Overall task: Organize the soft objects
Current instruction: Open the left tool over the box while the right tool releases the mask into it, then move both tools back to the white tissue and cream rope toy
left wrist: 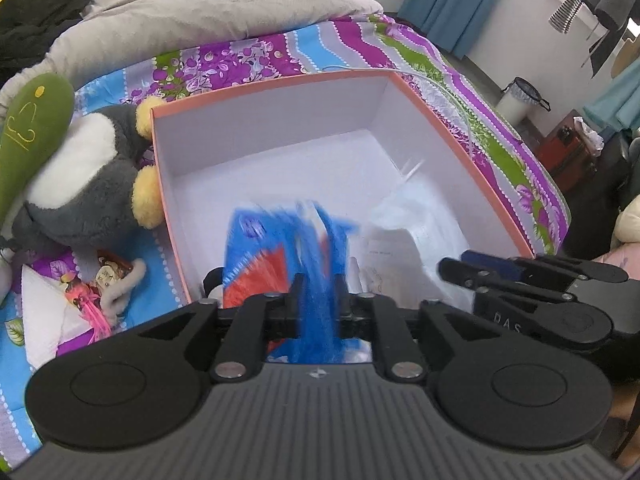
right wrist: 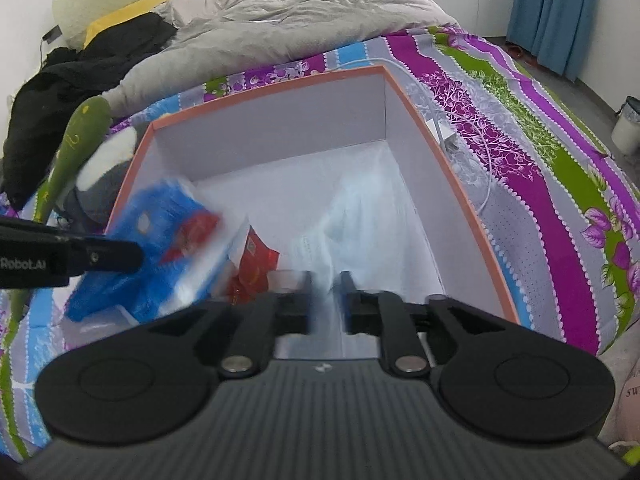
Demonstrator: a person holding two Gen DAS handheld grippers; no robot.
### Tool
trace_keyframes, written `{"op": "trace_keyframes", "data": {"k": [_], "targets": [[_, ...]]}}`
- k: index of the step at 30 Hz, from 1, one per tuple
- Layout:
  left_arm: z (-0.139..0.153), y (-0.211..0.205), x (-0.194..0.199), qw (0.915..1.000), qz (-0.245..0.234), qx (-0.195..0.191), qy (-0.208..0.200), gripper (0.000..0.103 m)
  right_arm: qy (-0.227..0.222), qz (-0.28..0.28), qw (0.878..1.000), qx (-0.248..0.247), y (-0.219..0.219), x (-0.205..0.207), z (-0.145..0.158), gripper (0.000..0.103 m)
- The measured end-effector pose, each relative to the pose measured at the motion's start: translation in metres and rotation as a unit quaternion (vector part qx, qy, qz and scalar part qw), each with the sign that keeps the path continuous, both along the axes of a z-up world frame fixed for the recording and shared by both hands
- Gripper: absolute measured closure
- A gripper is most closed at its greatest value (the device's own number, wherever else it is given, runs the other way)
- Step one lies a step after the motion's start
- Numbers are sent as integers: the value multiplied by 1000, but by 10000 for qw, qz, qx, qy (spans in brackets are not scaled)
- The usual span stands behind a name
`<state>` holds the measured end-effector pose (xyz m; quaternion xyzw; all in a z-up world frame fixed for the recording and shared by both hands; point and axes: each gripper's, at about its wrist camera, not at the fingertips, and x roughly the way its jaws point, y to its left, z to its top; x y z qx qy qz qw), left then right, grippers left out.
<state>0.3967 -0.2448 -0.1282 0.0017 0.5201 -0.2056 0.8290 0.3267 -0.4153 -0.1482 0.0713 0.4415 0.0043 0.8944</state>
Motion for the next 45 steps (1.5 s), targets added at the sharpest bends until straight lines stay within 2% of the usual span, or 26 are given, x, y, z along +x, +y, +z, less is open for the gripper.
{"op": "trace_keyframes", "data": {"k": [1, 4, 11, 18, 24, 32, 34, 45], "targets": [[2, 2, -2, 10000, 13, -38, -49, 76, -37, -21, 10000, 15, -1, -1, 1, 60], [11, 8, -8, 9998, 12, -146, -146, 76, -168, -30, 9999, 26, -1, -6, 9, 61], [51, 27, -34, 9966, -44, -297, -767, 76, -777, -48, 9969, 112, 8, -28, 41, 61], [93, 63, -72, 9879, 67, -492, -1469, 76, -1564, 120, 9875, 166, 30, -63, 80, 61], [112, 96, -107, 9808, 189, -513, -1870, 76, -2002, 287, 9790, 255, 52, -92, 97, 61], [110, 135, -158, 9754, 423, -513, -2103, 76, -2217, 595, 9715, 593, 81, -124, 99, 61], [102, 143, -170, 9739, 497, -472, -2166, 70, -2241, 650, 9706, 595, 89, -130, 97, 61], [66, 191, -215, 9737, 1091, -602, -1906, 69, -2070, 855, 9735, 463, 124, -157, 74, 61]]}}
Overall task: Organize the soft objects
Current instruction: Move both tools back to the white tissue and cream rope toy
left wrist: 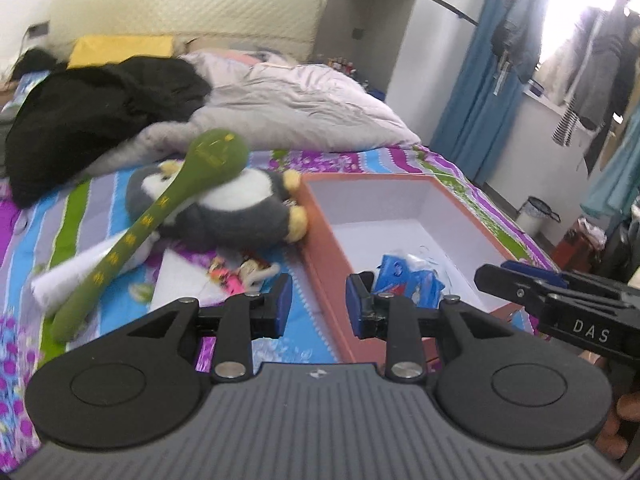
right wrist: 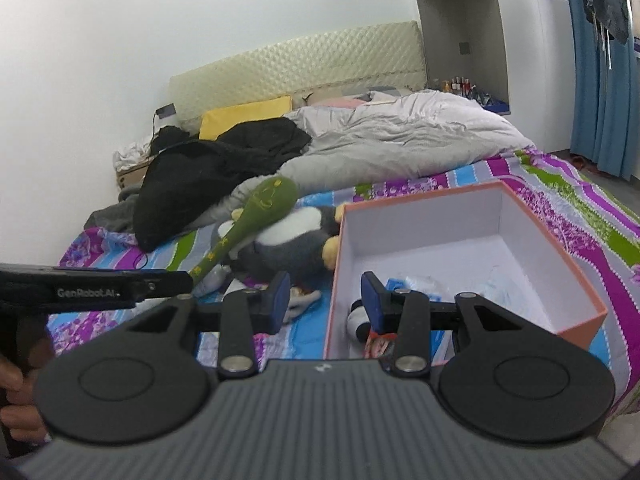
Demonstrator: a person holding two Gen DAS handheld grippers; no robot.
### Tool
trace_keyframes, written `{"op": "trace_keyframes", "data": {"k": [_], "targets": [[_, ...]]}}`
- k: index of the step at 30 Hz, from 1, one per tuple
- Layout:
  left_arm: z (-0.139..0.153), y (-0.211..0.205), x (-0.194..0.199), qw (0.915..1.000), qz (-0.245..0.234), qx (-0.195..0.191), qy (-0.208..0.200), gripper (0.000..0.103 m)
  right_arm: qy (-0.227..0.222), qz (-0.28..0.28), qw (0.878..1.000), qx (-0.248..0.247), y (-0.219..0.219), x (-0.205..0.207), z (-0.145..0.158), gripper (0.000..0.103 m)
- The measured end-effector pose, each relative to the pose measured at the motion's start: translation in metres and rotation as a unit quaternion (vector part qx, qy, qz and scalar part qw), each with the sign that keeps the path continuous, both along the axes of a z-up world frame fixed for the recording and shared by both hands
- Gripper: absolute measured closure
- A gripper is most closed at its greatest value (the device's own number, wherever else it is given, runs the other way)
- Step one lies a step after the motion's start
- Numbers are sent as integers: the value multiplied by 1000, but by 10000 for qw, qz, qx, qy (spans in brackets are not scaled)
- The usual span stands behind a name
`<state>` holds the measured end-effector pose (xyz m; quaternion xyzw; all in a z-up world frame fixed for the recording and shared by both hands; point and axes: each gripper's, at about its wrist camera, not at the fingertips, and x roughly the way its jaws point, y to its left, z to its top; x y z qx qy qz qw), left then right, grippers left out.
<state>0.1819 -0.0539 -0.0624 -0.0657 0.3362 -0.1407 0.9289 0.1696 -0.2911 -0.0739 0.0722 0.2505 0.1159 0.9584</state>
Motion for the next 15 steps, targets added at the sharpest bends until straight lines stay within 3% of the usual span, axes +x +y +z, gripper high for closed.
{"op": "trace_keyframes", "data": {"k": [15], "targets": [[-41, 45, -41, 9980, 451, -134, 423, 62, 404, 334, 9982, -275, 49, -29, -39, 61]]}}
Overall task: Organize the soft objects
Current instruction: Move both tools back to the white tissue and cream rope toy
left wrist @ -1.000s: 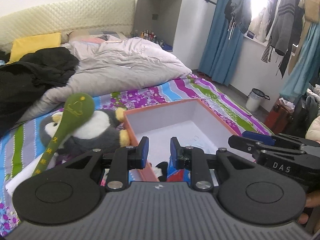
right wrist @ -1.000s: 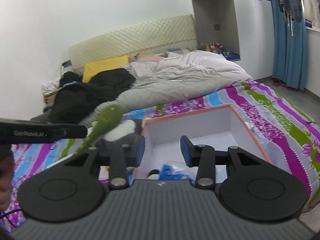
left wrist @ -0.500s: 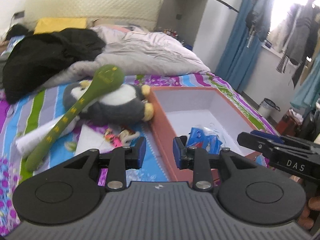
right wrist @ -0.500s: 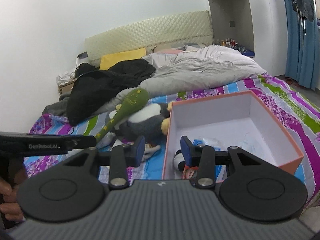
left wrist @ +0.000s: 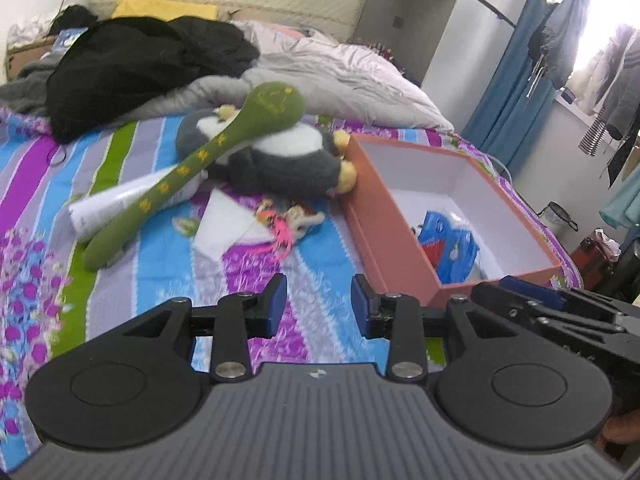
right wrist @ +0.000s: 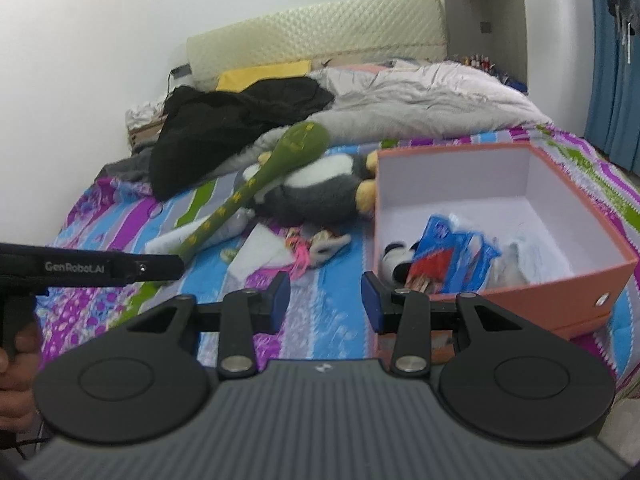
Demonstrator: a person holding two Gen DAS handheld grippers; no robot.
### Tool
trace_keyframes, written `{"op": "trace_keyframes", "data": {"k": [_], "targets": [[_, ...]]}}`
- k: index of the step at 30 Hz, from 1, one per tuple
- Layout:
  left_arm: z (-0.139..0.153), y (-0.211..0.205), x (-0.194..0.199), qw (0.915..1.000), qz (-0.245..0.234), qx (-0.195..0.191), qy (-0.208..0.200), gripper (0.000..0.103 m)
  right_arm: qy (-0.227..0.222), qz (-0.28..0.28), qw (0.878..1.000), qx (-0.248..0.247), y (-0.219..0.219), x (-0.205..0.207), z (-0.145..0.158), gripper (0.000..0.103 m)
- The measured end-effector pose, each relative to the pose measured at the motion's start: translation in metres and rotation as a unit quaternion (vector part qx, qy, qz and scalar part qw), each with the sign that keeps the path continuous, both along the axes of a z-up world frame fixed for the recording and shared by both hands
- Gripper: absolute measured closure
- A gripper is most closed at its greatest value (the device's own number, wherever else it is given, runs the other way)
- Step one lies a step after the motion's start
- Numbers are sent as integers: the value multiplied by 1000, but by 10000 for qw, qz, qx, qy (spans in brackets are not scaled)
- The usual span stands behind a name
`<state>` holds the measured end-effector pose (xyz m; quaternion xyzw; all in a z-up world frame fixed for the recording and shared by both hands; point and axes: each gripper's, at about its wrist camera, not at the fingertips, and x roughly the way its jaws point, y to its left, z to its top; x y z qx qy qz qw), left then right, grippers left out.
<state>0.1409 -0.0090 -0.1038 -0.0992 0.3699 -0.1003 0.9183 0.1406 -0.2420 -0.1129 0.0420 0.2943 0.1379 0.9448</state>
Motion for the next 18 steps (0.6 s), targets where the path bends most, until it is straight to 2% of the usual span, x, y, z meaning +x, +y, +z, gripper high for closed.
{"op": "trace_keyframes", "data": {"k": [6, 11, 18], "targets": [[-15, 18, -18, 9997, 208, -45, 130, 60, 206, 65, 9997, -76, 15, -13, -14, 61], [-31, 31, -31, 9990, 350, 76, 257, 59, 275, 86, 9994, -180, 29, -23, -25, 61], [-51, 48, -40, 9970, 669, 87, 371, 58, 374, 260, 9984, -321, 45, -18, -38, 61]]}}
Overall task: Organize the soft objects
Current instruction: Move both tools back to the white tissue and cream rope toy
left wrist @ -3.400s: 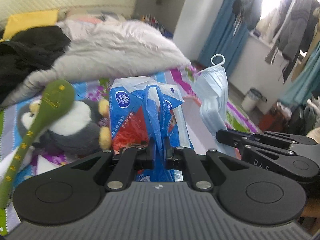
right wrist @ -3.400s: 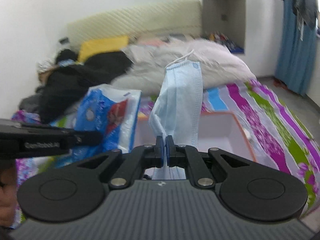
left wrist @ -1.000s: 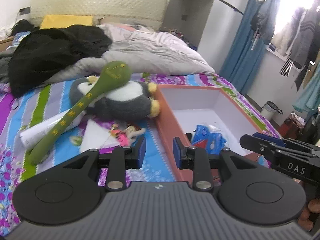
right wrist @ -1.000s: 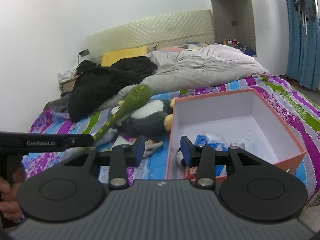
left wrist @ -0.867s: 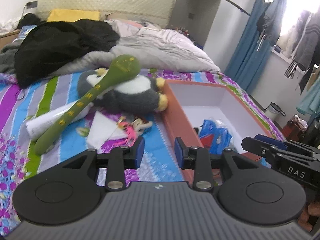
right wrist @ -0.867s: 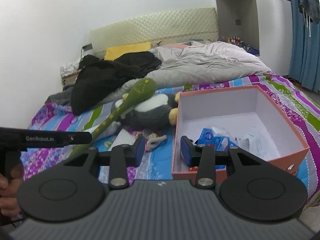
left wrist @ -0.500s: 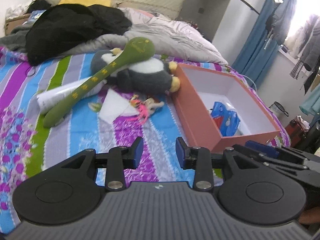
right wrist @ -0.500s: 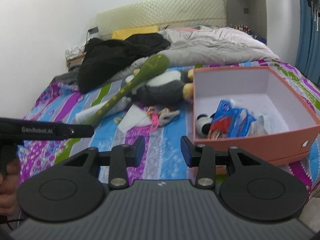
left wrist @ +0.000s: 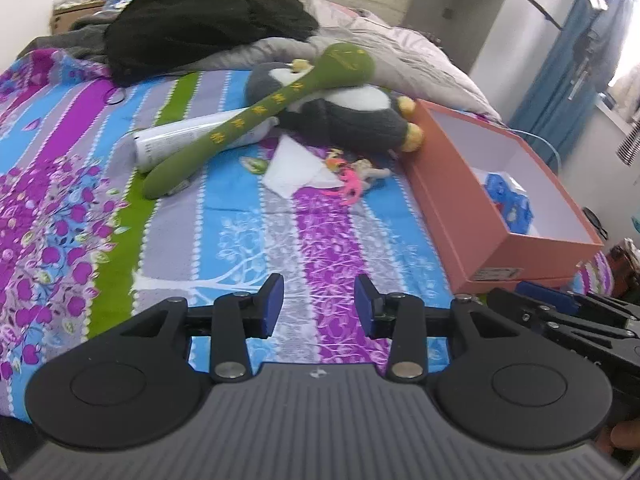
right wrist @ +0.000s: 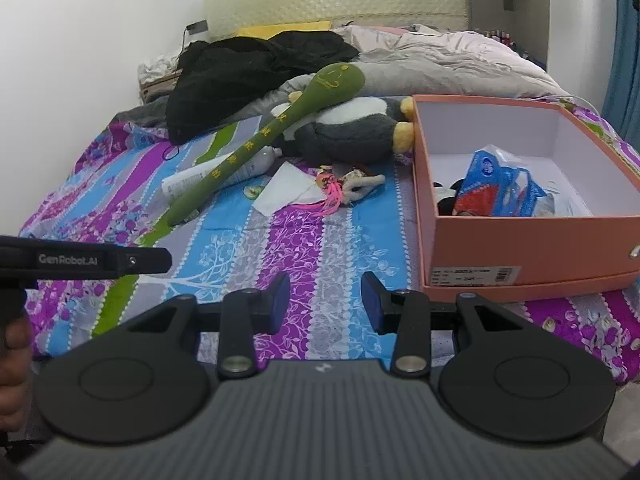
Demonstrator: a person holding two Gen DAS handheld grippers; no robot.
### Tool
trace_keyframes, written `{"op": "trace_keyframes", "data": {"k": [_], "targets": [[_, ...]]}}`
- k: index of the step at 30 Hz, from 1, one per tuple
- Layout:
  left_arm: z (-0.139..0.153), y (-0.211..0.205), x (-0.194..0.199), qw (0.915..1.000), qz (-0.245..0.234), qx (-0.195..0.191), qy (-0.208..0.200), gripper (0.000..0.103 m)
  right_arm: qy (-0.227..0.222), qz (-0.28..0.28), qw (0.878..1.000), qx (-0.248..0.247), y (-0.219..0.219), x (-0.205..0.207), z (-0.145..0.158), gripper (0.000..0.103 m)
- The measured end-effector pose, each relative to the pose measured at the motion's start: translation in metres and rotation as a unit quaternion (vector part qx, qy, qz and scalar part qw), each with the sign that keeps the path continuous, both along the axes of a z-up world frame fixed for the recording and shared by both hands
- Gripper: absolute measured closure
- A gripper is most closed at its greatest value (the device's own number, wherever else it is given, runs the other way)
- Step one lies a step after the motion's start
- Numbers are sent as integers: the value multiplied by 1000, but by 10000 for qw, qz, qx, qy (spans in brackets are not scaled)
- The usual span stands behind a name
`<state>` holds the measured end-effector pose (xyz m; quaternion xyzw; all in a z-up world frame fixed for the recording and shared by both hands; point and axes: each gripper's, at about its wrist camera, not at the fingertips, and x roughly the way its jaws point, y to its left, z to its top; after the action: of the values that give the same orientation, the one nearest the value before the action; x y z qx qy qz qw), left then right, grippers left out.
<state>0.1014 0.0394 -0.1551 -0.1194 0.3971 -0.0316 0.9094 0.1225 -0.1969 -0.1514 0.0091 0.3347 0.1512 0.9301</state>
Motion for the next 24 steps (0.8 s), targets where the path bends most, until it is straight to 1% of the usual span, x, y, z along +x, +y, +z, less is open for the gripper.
{"op": "trace_keyframes", "data": {"k": [6, 10, 19, 21, 24], "targets": [[-17, 10, 9, 9995, 289, 44, 108, 58, 23, 127, 9998, -168, 9, 18, -10, 61], [-32, 14, 24, 9993, 314, -20, 199, 58, 36, 163, 9996, -217, 15, 36, -18, 61], [-74, 16, 80, 9989, 283, -83, 372, 58, 31, 128, 9993, -343, 27, 89, -42, 61], [-81, 16, 94, 9989, 301, -27, 359, 58, 30, 87, 9994, -340, 30, 102, -46, 61], [-90, 19, 116, 9992, 263, -117, 294, 58, 0, 23, 9996, -270, 33, 122, -52, 61]]}}
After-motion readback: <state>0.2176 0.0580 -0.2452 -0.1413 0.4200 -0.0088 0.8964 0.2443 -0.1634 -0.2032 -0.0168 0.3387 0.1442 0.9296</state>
